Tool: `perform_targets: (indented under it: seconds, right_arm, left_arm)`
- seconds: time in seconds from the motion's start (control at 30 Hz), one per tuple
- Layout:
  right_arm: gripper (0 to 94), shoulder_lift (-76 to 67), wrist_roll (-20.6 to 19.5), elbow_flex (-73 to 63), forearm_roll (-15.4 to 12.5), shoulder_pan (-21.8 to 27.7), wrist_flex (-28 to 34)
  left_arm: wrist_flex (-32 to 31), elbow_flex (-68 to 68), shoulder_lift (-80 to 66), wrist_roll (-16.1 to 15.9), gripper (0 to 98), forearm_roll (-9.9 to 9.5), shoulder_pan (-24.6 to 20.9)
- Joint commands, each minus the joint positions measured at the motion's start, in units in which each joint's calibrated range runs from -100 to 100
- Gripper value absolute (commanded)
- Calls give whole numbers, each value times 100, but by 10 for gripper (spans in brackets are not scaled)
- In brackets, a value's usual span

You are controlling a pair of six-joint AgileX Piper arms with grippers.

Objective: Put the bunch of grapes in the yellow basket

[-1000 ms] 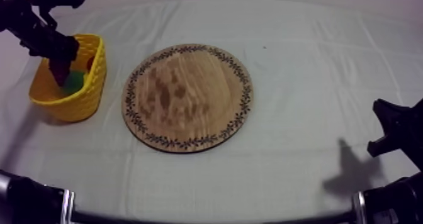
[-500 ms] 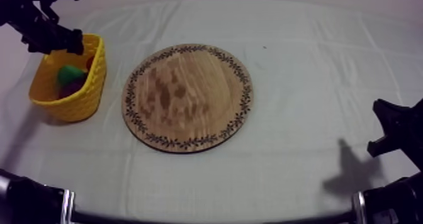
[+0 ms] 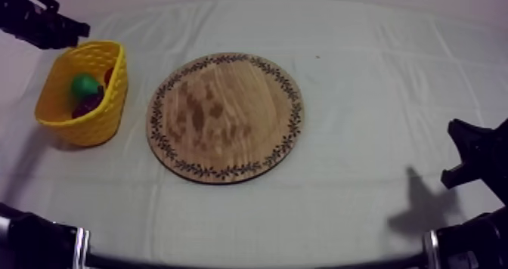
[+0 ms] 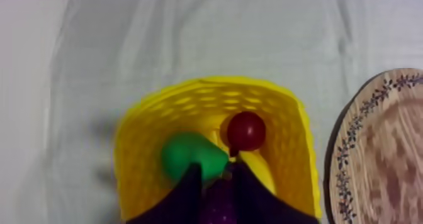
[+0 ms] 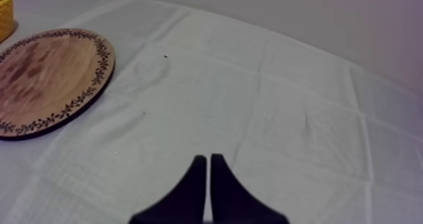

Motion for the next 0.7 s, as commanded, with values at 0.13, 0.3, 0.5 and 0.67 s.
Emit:
perform_targets:
  seconds: [0.13,0.3,0.5,0.67]
  right_arm:
    - [4,-1,0,-3,1,2,4]
    - [4,-1,0,-3,1,2,4]
    - [4,-1,0,-3,1,2,4]
    - [4,-1,2,-3,1,2,4]
  left_arm:
    - [-521,477,-901,85,11,-11,1]
    - [-895,1098,-1948,525,2,-232,81]
    - [-1165,2125,-3330,1028,0,-607,246]
    - [-1531,3210,-4576,1276,0,-807,244]
